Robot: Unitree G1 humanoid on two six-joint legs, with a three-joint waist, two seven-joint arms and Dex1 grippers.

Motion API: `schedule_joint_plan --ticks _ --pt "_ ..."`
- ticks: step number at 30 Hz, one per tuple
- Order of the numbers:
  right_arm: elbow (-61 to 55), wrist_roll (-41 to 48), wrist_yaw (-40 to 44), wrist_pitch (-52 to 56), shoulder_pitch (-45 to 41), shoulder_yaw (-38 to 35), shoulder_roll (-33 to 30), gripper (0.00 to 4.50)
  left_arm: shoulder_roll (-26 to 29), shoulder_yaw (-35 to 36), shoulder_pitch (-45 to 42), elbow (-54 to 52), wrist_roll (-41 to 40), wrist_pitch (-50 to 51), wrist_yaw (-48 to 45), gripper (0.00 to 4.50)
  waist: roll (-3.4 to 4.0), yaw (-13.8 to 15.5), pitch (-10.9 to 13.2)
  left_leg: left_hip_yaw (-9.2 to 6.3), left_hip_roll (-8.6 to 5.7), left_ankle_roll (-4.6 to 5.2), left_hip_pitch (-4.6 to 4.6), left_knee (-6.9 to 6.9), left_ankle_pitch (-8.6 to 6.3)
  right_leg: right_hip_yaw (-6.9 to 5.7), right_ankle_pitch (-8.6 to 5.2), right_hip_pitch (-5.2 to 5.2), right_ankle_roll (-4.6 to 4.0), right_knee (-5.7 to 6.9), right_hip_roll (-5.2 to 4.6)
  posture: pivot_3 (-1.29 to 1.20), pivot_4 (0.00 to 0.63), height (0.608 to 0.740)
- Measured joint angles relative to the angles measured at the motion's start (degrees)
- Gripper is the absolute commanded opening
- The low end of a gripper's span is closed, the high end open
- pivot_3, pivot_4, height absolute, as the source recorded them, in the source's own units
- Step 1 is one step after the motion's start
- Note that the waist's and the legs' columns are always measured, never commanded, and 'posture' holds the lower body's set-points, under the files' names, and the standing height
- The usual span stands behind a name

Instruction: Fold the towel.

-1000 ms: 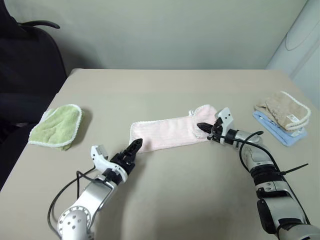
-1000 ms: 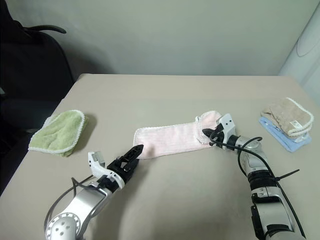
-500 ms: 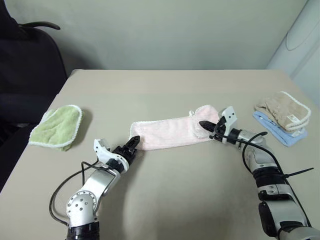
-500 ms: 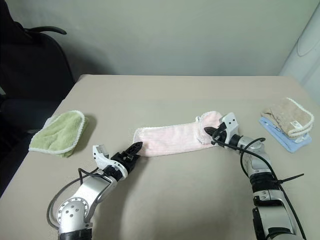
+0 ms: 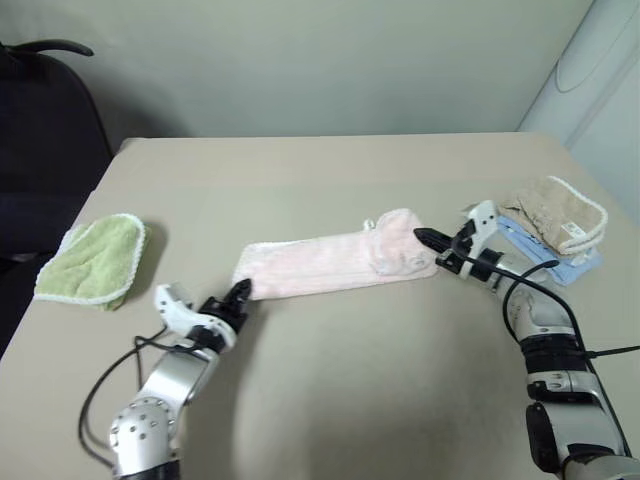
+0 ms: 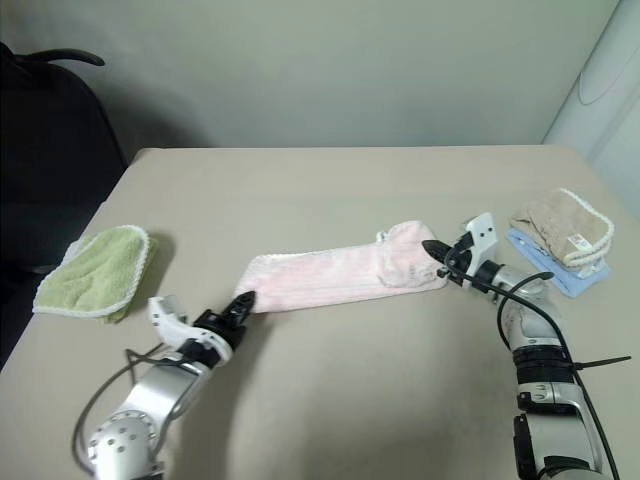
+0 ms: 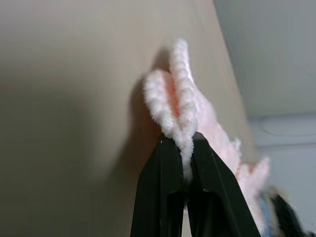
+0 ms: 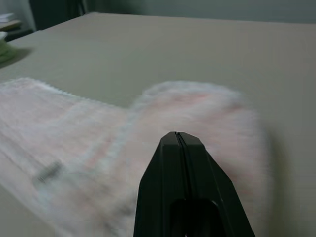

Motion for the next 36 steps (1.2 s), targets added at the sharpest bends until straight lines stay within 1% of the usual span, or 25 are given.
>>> schedule_joint_plan --ticks 5,8,10,14,15,17,18,20,22,26,28,30,36 --pt "0.6 1.1 -1.1 0.6 -0.2 -2.2 -0.2 0.0 6.4 3.5 0.1 -3.7 0.1 -0.3 -6.0 0.01 -0.17 0.2 0.1 -0.11 0.06 0.03 0.0 0.0 -0.08 0.12 0.0 -0.01 -0.01 0.0 0.03 0.0 0.15 0.74" --pt "1.7 2.0 -2.1 1.2 -0.8 -3.3 -0.2 0.0 10.2 2.8 -3.4 -4.6 0.5 0.0 -8.1 0.01 -0.2 0.5 0.1 -0.16 0.07 0.06 0.0 0.0 -0.1 0.13 0.01 -0.01 -0.02 0.0 0.01 0.0 0.15 0.74" --pt "2.1 2.4 -2.8 1.3 -1.0 -3.8 -0.1 0.0 12.0 0.8 -7.1 -5.1 2.0 0.7 -9.1 0.01 -0.2 0.5 0.1 -0.15 0.06 0.05 0.0 0.01 -0.1 0.15 0.01 0.0 -0.02 0.0 -0.01 0.0 0.15 0.74" --pt "2.6 2.8 -4.2 1.3 -1.6 -4.2 0.4 0.0 14.1 -8.9 -15.9 -5.1 8.0 3.3 -13.6 0.01 -0.21 0.6 0.1 -0.16 0.05 0.03 -0.11 0.02 -0.08 0.16 0.02 -0.12 -0.02 0.0 -0.02 0.0 0.15 0.74" --pt "2.9 2.9 -4.7 1.3 -1.6 -4.7 0.5 0.0 15.0 -12.6 -18.4 -5.0 11.1 4.3 -15.3 0.01 -0.22 0.6 0.1 -0.19 0.05 0.03 -0.16 0.05 -0.08 0.14 0.02 -0.15 -0.02 0.01 -0.02 0.0 0.15 0.74" --pt "4.0 3.0 -6.3 1.3 -2.0 -5.9 0.7 0.0 16.0 -22.7 -26.3 -3.0 19.9 5.9 -19.6 0.01 -0.23 1.1 0.2 -0.3 0.03 0.09 -0.23 0.12 -0.12 0.1 0.05 -0.17 0.01 0.01 -0.04 0.0 0.15 0.74" --pt "4.2 3.2 -6.7 1.2 -2.6 -5.9 1.2 0.0 15.4 -26.8 -29.5 -2.2 23.2 6.4 -21.5 0.01 -0.23 1.0 0.1 -0.24 0.03 0.11 -0.23 0.13 -0.13 0.2 0.08 -0.23 0.03 0.0 -0.05 0.0 0.15 0.74" --pt "4.4 3.5 -7.9 1.1 -2.6 -6.7 1.2 0.0 12.3 -34.8 -36.3 3.0 30.4 6.5 -25.9 0.01 -0.24 1.0 0.2 -0.24 -0.01 0.04 -0.38 0.14 -0.09 0.19 0.09 -0.33 0.05 -0.01 -0.08 0.0 0.15 0.74" --pt "4.3 4.0 -8.9 1.1 -2.5 -7.6 1.2 0.0 9.7 -41.1 -41.1 8.1 36.7 6.5 -30.3 0.01 -0.26 1.0 0.2 -0.21 0.02 -0.21 -0.76 0.18 0.06 0.25 0.12 -0.7 0.08 0.06 -0.09 0.0 0.15 0.74" --pt "2.6 4.2 -10.3 1.1 -0.2 -8.1 1.3 0.0 6.3 -51.0 -47.3 17.4 47.6 6.2 -37.4 0.01 -0.26 0.9 0.2 -0.19 0.05 -0.28 -1.03 0.21 0.11 0.31 0.2 -1.04 0.12 0.11 -0.08 0.0 0.15 0.74" --pt "1.0 4.6 -11.0 1.4 1.3 -8.2 1.3 0.0 4.0 -52.8 -48.4 22.0 51.7 5.8 -39.5 0.01 -0.26 0.9 0.2 -0.19 0.05 -0.27 -1.06 0.2 0.11 0.36 0.22 -1.07 0.15 0.11 -0.08 0.0 0.15 0.74" --pt "-0.3 4.8 -11.5 1.6 2.2 -8.3 1.4 0.0 2.3 -52.9 -48.5 24.7 54.0 5.5 -40.8 0.01 -0.25 0.9 0.2 -0.18 0.05 -0.25 -1.07 0.2 0.11 0.42 0.23 -1.1 0.18 0.12 -0.07 0.0 0.15 0.74" --pt "-1.8 5.2 -12.6 2.2 3.6 -8.6 1.4 0.0 -2.0 -49.8 -48.4 28.0 57.7 5.2 -42.7 0.01 -0.26 1.0 0.2 -0.15 0.05 -0.21 -1.07 0.23 0.09 0.54 0.26 -1.1 0.23 0.11 -0.05 0.0 0.15 0.74"
